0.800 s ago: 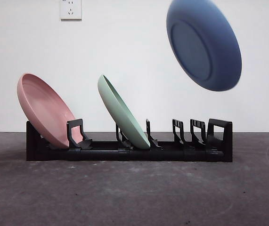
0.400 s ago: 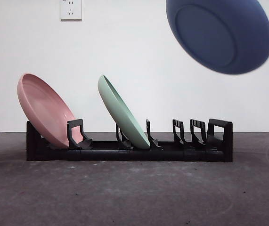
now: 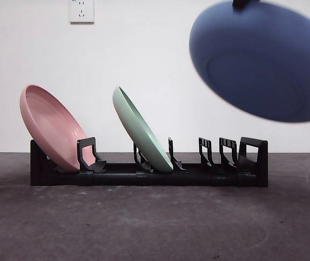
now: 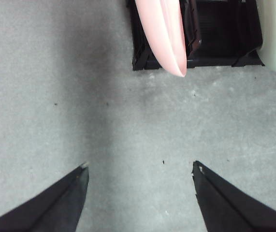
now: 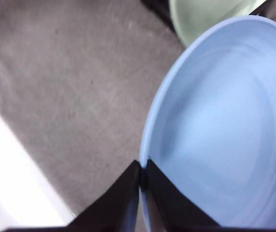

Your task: Place the plate

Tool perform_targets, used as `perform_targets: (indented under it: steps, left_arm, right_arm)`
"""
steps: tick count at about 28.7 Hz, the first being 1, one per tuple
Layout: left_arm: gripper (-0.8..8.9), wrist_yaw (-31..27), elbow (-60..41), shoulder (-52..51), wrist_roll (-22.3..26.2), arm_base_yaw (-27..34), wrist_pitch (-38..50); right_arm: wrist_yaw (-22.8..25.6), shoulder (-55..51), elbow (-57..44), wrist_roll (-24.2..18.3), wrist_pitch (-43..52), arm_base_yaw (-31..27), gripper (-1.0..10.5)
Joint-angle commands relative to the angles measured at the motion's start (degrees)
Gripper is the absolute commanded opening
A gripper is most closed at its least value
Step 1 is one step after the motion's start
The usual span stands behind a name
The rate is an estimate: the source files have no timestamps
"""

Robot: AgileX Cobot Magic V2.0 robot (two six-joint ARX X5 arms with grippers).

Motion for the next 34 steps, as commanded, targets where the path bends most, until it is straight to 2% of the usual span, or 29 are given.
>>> perform_targets:
  steps: [1, 10, 16, 25, 30, 34]
  left_arm:
    - [3.44, 0.2, 1.5, 0.5, 0.6, 0.0, 1.0]
    - [3.44, 0.2, 1.5, 0.5, 0.8, 0.0, 1.4]
    - [3.44, 0.2, 1.5, 0.5, 0.8, 0.0, 1.3]
    - [3.44, 0.2, 1.5, 0.5, 0.8, 0.0, 1.3]
    - [3.44, 0.2, 1.5, 0.5, 0.8, 0.0, 1.2]
    - [3.44, 0.2, 1.5, 0.5, 0.8, 0.0, 1.2]
  right_arm:
    - [3.0, 0.5, -3.1, 0.6, 3.2, 3.8, 0.1]
    - [10.2, 1.9, -15.8, 3.8, 16.5, 14.0, 0.1]
    - [14.0, 6.4, -18.0, 4.2, 20.4, 18.3, 0.1]
    - [14.1, 16.7, -18.0, 4.1, 26.9, 21.0, 0.1]
    - [17.6, 21.7, -18.0, 3.8, 30.3, 21.4, 0.1]
    - [17.2, 24.0, -18.0, 3.5, 33.8, 21.5, 0.1]
